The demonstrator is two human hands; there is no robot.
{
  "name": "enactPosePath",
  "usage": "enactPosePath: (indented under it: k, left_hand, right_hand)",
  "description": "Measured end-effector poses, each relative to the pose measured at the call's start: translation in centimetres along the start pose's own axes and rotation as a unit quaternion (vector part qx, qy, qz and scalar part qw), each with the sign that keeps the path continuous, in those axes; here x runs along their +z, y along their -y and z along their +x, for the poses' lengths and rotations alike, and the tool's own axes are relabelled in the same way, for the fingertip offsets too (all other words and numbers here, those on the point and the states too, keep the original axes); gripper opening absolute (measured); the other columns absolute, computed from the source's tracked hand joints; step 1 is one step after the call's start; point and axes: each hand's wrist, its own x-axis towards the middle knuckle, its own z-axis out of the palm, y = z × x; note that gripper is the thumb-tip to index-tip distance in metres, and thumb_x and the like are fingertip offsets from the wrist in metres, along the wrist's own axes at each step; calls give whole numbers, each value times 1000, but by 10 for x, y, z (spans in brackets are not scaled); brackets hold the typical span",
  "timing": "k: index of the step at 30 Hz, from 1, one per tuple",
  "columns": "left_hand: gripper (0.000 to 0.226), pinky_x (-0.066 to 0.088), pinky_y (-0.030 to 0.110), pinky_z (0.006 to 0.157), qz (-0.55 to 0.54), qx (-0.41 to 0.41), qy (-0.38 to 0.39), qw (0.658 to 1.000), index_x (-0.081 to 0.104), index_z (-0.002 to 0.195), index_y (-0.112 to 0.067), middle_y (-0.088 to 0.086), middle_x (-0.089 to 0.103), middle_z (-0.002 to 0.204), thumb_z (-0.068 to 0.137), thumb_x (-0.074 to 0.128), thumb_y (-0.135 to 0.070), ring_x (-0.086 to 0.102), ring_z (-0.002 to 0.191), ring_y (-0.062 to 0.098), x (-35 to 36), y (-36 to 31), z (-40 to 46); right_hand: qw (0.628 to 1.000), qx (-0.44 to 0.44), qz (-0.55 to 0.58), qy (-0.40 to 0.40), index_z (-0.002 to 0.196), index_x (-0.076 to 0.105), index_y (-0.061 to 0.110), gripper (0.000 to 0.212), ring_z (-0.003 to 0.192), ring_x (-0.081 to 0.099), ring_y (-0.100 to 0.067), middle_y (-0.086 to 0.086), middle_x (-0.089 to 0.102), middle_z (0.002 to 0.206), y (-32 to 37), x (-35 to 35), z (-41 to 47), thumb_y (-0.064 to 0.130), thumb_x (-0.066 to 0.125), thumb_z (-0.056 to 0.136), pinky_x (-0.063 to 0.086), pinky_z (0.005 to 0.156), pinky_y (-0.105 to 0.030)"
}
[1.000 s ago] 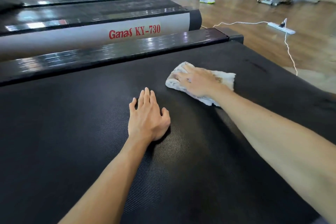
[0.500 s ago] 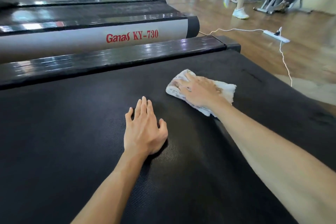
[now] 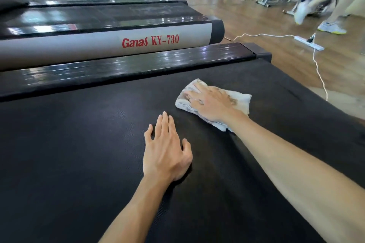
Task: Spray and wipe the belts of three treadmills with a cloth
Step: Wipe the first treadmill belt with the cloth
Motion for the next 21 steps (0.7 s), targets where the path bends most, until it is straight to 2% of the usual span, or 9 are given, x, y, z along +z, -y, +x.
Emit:
enactPosePath:
  k: [3, 6, 8, 10, 12, 15, 18, 21]
  left_hand:
    - [79, -3, 42, 127, -7, 0, 9, 1000, -6, 161, -6, 7, -12, 170, 100, 24, -46, -12, 156, 17, -1, 0, -1]
    - [82, -3, 40, 127, -33, 0, 22, 999, -5, 161, -7, 6, -10, 170, 100, 35, -45, -11, 156, 15, -7, 3, 3]
    - [86, 0, 40, 127, -25, 12, 17, 999, -2, 161, -7, 6, -6, 170, 99, 40, -49, -7, 157, 16, -14, 12, 20]
    - [90, 2, 42, 127, 25, 15, 9, 1000, 1, 161, -7, 8, -4, 170, 97, 39, -56, -6, 157, 18, -18, 29, 47]
    - [91, 2, 44, 127, 52, -7, 23, 998, 2, 161, -6, 9, -3, 170, 97, 36, -61, -6, 157, 19, -22, 48, 70]
    - [92, 1, 42, 127, 48, -47, 15, 998, 3, 162, -7, 5, -3, 171, 96, 29, -66, -7, 157, 16, -15, 61, 78]
    - [92, 2, 42, 127, 55, -48, 9, 997, 4, 162, -8, 4, -2, 171, 96, 28, -66, -5, 157, 15, -8, 63, 77]
    - [92, 2, 43, 127, 56, -49, 2, 997, 4, 162, -8, 4, -2, 171, 95, 26, -67, -5, 157, 16, -6, 64, 79]
  right_hand:
    - [997, -55, 24, 48, 149, 36, 53, 58, 148, 31, -26, 8, 17, 170, 11, -6, -44, 57, 14, 96, 28, 118, -51]
    - [996, -40, 44, 65, 153, 32, 55, 68, 154, 21, -18, 14, 8, 172, -12, -14, -87, 62, 5, 91, 18, 124, -45]
    - [998, -2, 25, 56, 155, 31, 54, 61, 153, 25, -20, 15, 9, 172, -34, -19, -81, 61, 10, 98, 22, 122, -43]
    - [998, 44, -13, 32, 154, 34, 50, 49, 146, 37, -28, 10, 16, 170, -51, -16, -49, 50, 21, 107, 32, 115, -45]
    - [996, 81, -24, 15, 152, 38, 47, 46, 136, 47, -34, 5, 26, 163, -56, -14, -7, 46, 24, 108, 39, 107, -47]
    - [994, 104, -18, 4, 147, 41, 47, 44, 131, 49, -36, 1, 35, 154, -41, -5, 39, 44, 25, 106, 41, 103, -50]
    - [999, 24, -1, 22, 143, 44, 47, 41, 136, 44, -33, 3, 34, 156, -4, 2, 41, 43, 30, 105, 35, 108, -51]
    - [997, -67, 23, 35, 150, 40, 50, 45, 147, 32, -24, 12, 21, 168, -2, 1, -1, 47, 31, 105, 25, 119, -46]
